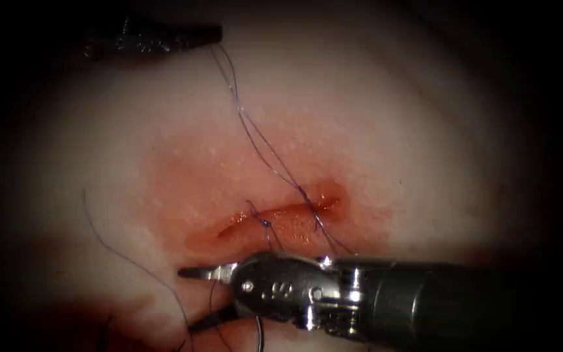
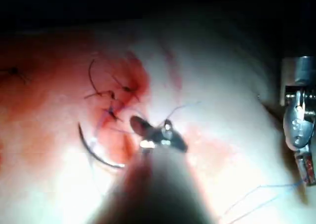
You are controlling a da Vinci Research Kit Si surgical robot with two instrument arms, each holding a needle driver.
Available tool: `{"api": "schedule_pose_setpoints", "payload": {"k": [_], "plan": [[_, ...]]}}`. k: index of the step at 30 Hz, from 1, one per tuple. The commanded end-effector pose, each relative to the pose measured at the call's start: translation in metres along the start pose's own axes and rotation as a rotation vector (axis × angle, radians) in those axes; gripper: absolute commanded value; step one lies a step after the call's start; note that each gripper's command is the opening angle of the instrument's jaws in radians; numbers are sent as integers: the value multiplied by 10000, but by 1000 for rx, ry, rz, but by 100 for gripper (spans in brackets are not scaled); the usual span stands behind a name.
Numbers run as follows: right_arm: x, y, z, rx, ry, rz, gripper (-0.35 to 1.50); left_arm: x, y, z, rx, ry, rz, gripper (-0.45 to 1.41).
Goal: Wound Closure
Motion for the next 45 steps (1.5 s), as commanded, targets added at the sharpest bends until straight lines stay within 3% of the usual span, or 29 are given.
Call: {"api": "schedule_pose_setpoints", "payload": {"k": [1, 20, 21, 22, 23, 24, 34, 35, 36, 37, 38, 40, 43, 44, 45], "plan": [[2, 2, 11, -2, 6, -2, 145, 0, -1, 8, 2, 1, 1, -45], [1, -8, 35, -13, 14, -21, 143, 0, 0, 9, 3, -1, 2, -45], [1, -7, 35, 7, 20, -22, 133, 0, 0, 9, 3, -1, 2, -45], [1, -8, 35, 19, 24, -23, 107, 0, 0, 9, 3, -1, 2, -45], [0, -9, 34, 45, 32, -26, 45, 0, 0, 10, 3, -1, 2, -45], [-1, -11, 31, 84, 50, -29, -35, 0, 0, 10, 3, -1, 2, -45], [-2, -12, 20, 88, -7, -72, -35, 0, 1, 10, 4, -1, 2, -45], [7, -3, 11, 78, 40, -54, -27, 0, 1, 9, 4, -1, 2, -45], [11, 0, 6, 77, 54, -37, 42, 0, 1, 9, 3, -1, 2, -45], [11, 0, 6, 77, 54, -37, 42, 0, 1, 9, 3, -1, 2, -45], [27, 10, -16, -4, 71, 20, 146, 0, 0, 9, 3, -1, 2, -45], [40, 13, -48, -49, 68, 46, 148, 0, 0, 9, 3, -1, 2, -45], [48, 15, -87, -18, 68, 61, 148, 0, 0, 9, 3, 0, 2, -45], [51, 24, -129, -2, 62, 81, 148, 0, -1, 8, 2, 0, 1, -45], [51, 24, -129, -2, 62, 81, 148, 0, -1, 8, 2, 0, 1, -45]]}}
